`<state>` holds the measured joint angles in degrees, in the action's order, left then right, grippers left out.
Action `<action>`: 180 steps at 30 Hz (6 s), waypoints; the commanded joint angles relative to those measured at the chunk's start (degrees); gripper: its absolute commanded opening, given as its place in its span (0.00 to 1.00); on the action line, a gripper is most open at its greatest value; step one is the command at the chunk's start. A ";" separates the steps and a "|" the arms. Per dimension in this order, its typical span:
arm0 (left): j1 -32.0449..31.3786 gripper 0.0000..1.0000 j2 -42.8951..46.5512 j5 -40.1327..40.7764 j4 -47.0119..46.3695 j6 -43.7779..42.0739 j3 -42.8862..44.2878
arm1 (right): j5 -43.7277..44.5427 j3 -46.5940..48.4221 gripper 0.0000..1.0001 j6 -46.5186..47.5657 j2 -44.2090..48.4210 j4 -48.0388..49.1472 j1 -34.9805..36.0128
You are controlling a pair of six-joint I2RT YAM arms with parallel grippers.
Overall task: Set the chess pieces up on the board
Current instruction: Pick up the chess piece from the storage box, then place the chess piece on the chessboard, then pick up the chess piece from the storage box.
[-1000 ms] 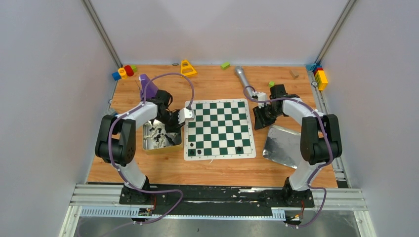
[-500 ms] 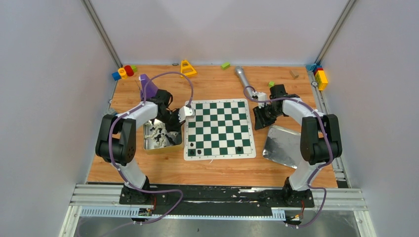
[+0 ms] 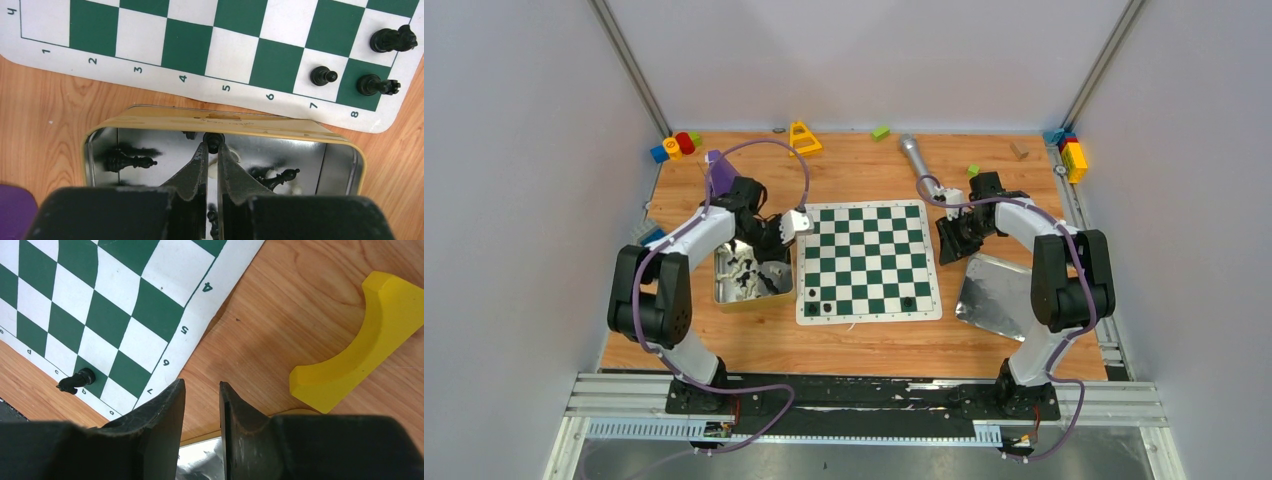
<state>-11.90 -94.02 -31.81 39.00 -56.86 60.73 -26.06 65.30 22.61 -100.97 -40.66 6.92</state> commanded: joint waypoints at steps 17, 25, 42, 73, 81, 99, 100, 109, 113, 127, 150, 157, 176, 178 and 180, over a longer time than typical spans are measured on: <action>-10.89 0.00 11.74 0.77 8.46 3.61 2.43 | -1.29 1.70 0.32 0.50 0.28 -0.47 -0.17; -18.84 0.00 6.14 0.48 0.59 7.20 1.21 | -1.43 1.59 0.32 0.68 0.86 -0.53 -0.16; -22.93 0.02 -2.41 2.02 -4.42 10.24 0.15 | -1.29 1.50 0.32 1.03 0.60 -0.63 -0.18; -24.18 0.24 -3.20 6.10 -2.36 11.58 0.69 | -1.40 1.70 0.32 1.27 -0.19 -1.09 -0.15; -24.06 0.35 1.53 8.05 0.16 13.19 2.77 | -1.46 1.89 0.32 1.38 -0.46 -1.20 -0.19; -7.74 0.41 12.29 11.47 11.03 20.93 9.15 | -4.07 2.89 0.31 0.09 2.10 -0.41 -0.15; -6.13 0.41 12.55 12.24 11.72 21.84 9.06 | -4.38 2.90 0.31 -0.01 2.48 -0.34 -0.19; 3.51 0.51 13.19 20.78 13.74 24.97 7.36 | -6.19 2.75 0.34 -0.14 4.99 0.58 -0.15; 6.01 0.59 11.23 23.30 12.80 27.37 7.24 | -6.19 2.35 0.38 0.39 6.06 1.17 -0.17; 8.09 0.57 7.63 15.08 8.32 21.22 3.86 | -6.33 -2.90 0.39 2.69 11.10 6.14 -0.53; -0.40 0.54 -1.11 15.28 10.30 1.47 2.55 | -5.93 -3.12 0.37 2.96 7.40 5.60 -0.86; -0.40 0.57 -2.06 16.12 8.01 0.15 0.84 | -5.87 -2.90 0.36 2.96 6.41 5.16 -0.80; -0.40 0.52 -2.09 15.19 2.99 0.45 -2.03 | -5.81 -2.37 0.36 3.13 4.69 4.36 -0.91; -0.40 0.53 -1.78 14.49 3.53 0.03 -2.05 | -5.74 -2.29 0.36 3.13 4.40 4.21 -0.88; -0.40 0.53 -1.71 13.76 4.22 -0.52 -1.97 | -5.55 -2.19 0.36 3.11 4.08 4.06 -0.85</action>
<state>-12.36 -96.95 -14.87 43.24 -55.92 59.70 -30.98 61.84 24.56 -96.03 -36.69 6.28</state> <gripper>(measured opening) 0.524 0.359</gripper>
